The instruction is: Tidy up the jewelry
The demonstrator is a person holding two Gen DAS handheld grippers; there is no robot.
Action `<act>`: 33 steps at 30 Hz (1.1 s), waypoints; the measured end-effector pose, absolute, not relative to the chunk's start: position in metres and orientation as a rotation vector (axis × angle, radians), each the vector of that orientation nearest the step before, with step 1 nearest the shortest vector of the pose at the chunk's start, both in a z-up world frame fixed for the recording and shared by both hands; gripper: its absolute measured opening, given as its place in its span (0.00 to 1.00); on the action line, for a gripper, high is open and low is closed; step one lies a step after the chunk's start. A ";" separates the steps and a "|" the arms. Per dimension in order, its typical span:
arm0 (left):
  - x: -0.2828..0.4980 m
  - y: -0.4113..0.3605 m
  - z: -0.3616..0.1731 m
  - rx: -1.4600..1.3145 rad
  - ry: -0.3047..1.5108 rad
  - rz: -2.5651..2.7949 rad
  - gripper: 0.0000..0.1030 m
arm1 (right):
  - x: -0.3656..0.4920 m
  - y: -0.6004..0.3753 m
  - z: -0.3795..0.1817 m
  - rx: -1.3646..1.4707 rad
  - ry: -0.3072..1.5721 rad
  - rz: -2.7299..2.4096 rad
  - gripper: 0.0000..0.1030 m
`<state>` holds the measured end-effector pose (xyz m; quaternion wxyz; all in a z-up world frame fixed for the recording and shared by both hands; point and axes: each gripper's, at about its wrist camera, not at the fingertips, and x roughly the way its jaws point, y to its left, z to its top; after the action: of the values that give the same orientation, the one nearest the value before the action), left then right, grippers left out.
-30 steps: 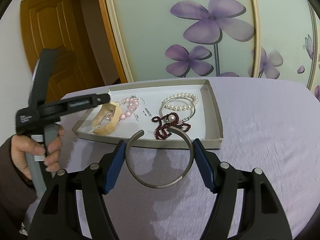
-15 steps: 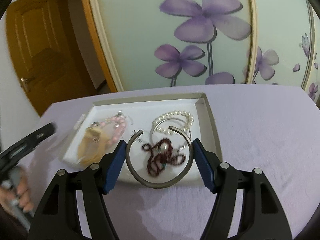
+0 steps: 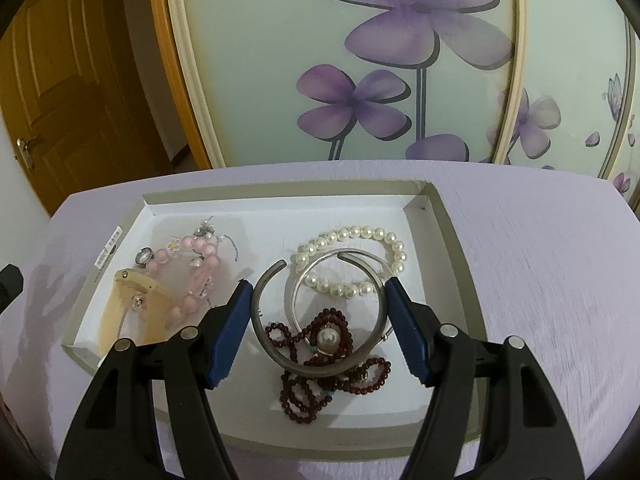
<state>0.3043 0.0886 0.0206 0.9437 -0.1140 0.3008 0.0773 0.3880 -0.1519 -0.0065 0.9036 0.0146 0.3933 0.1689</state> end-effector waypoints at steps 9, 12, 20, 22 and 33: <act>0.288 0.084 0.026 -0.265 0.602 0.135 0.87 | 0.362 -0.165 0.021 0.027 0.723 0.367 0.89; 0.276 0.081 0.034 -0.283 0.574 0.114 0.94 | 0.344 -0.176 0.033 0.043 0.679 0.372 0.95; 0.240 0.061 0.046 -0.247 0.488 0.107 0.98 | 0.291 -0.201 0.054 0.091 0.562 0.313 0.99; 0.232 0.056 0.045 -0.240 0.483 0.111 0.98 | 0.275 -0.204 0.055 0.072 0.519 0.247 0.99; 0.195 0.037 0.040 -0.199 0.451 0.091 0.98 | 0.232 -0.208 0.044 0.124 0.554 0.352 0.99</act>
<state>0.1945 0.0371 0.0401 0.9687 -0.0986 0.2234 0.0450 0.2320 -0.2083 0.0437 0.9447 0.0609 0.2720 0.1730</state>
